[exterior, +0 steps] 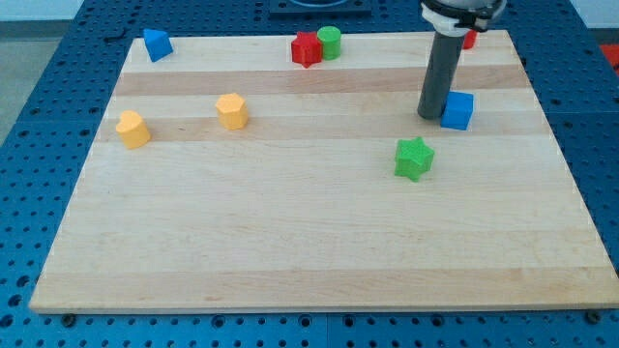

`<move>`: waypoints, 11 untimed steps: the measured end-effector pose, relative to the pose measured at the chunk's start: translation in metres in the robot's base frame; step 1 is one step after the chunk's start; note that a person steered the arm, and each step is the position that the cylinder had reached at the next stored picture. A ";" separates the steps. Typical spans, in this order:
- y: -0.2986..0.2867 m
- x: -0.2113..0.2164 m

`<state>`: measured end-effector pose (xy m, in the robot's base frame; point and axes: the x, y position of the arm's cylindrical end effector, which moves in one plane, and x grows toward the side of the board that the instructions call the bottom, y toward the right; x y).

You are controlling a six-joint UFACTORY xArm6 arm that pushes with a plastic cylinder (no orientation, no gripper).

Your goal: Point your arm towards red star

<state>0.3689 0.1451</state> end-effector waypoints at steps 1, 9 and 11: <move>0.017 0.003; -0.154 -0.061; -0.222 -0.072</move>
<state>0.2967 -0.0767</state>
